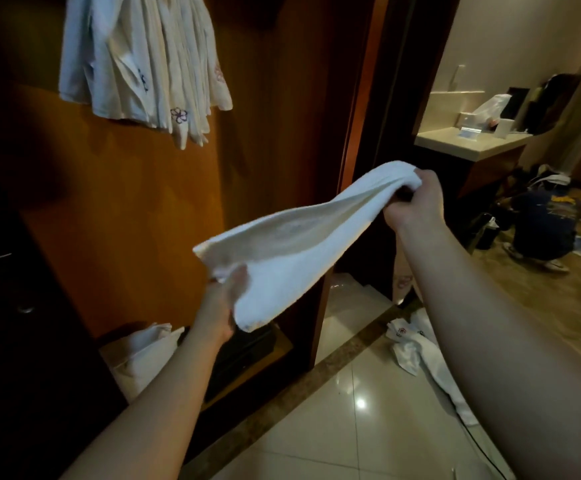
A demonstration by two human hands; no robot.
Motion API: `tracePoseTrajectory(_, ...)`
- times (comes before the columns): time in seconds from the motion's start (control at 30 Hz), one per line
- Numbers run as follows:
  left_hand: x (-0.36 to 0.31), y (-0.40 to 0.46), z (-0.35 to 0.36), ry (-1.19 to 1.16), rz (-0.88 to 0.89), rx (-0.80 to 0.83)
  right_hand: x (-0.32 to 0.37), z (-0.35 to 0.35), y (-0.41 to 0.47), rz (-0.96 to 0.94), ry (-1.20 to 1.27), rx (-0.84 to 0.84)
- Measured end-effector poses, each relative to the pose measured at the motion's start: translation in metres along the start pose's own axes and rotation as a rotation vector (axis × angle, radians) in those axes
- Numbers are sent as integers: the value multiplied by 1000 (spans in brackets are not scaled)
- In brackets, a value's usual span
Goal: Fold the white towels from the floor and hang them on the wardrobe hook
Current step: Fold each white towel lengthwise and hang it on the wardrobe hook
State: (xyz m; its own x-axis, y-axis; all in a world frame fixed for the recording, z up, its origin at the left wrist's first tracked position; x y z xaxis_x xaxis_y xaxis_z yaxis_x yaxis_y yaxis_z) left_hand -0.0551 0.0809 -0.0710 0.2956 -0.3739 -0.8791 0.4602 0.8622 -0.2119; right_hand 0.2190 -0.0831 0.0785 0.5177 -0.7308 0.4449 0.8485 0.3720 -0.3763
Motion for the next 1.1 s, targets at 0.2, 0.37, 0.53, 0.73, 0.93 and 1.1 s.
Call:
tracePoseTrajectory(0.2,42,-1,-8,29,-152,12,14,-10,16,-80,-192,91)
tracePoseTrajectory(0.37,18,-10,-13,-185,-85,169,22,-44,28,-136,-314,-89)
tracePoseTrajectory(0.53,19,-12,-24,-328,-143,136,5,-60,37,-42,-319,-139)
tracePoseTrajectory(0.73,37,-8,-57,-519,-252,29,-17,-62,31,36,-377,-18)
tracePoseTrajectory(0.93,51,-6,-84,-232,-365,-40,-37,-73,28,87,-424,97)
tracePoseTrajectory(1.1,61,1,-103,-228,-352,-132,-48,-47,9,129,-419,231)
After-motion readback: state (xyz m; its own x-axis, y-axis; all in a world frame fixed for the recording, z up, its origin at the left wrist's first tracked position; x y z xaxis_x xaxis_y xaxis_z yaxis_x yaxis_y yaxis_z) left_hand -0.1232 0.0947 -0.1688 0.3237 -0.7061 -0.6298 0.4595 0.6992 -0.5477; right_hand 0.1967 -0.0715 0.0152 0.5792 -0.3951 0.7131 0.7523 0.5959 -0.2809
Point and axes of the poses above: each hand's wrist, its own y-axis towards the middle knuckle, its own z-axis out of the palm, x = y × z, the point moved 8 cm from there along y, towards the middle knuckle, and after that the axes turned 6 degrees about -x, right-handed, at the moved point
